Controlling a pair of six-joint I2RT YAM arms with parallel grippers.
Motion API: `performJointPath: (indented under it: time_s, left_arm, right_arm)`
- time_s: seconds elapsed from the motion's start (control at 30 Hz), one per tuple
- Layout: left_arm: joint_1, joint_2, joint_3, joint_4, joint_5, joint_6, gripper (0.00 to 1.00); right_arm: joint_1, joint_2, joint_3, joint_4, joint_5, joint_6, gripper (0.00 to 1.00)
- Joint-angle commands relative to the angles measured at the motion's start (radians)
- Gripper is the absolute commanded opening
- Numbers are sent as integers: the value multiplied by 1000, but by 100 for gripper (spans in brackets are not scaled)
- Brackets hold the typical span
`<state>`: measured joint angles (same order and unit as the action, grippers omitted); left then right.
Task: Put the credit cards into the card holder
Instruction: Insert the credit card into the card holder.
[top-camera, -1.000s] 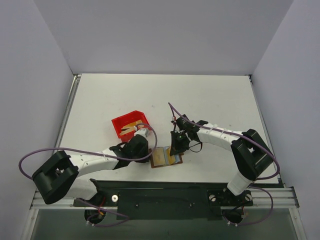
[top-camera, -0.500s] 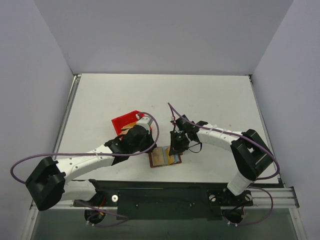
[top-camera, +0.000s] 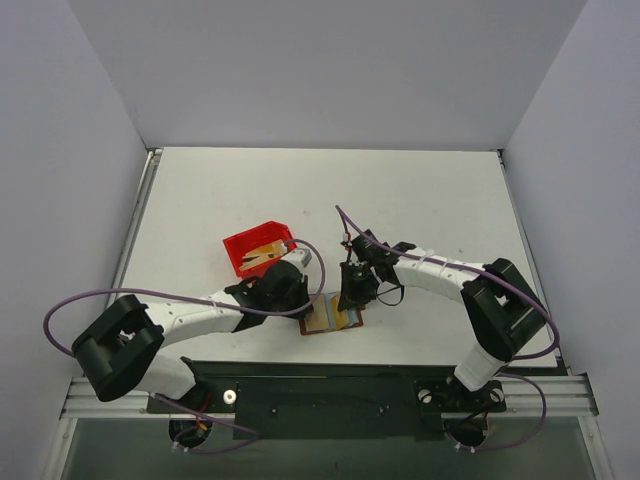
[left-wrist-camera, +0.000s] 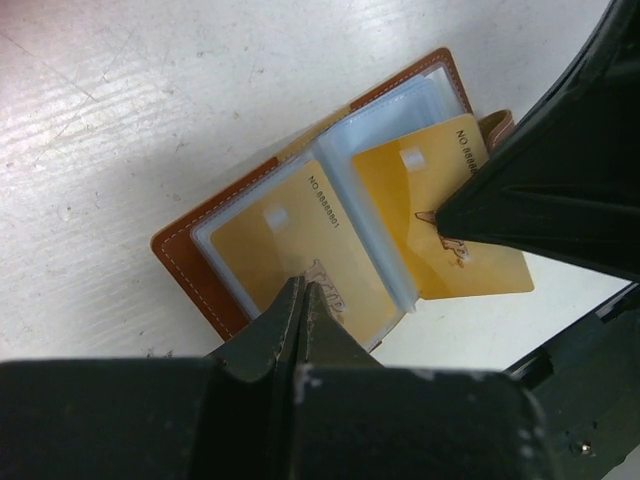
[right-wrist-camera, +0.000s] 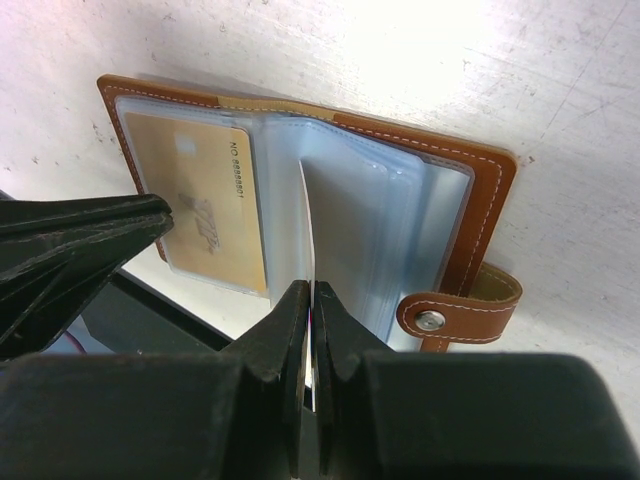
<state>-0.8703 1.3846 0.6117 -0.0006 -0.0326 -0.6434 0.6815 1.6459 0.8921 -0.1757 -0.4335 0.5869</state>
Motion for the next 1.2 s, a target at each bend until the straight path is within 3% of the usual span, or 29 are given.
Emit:
performJointPath:
  time_s: [0.0,0.47,0.9,1.17]
  left_arm:
    - [5,2,-38,54,19,-9,0]
    - [4,-10,-121,48,23,-33,0]
    - [2,-10,-125,39,22,-35,0]
    - [2,-32,-127,2,-3,-29,0]
  right_arm:
    - [7,23,-27,-18,49,-1,0]
    - [3,18,-76,62,29,28,0]
    - [-2,-35,-220,352,-71,125,0]
    - [-3,-58,-231,346,-47,128,0]
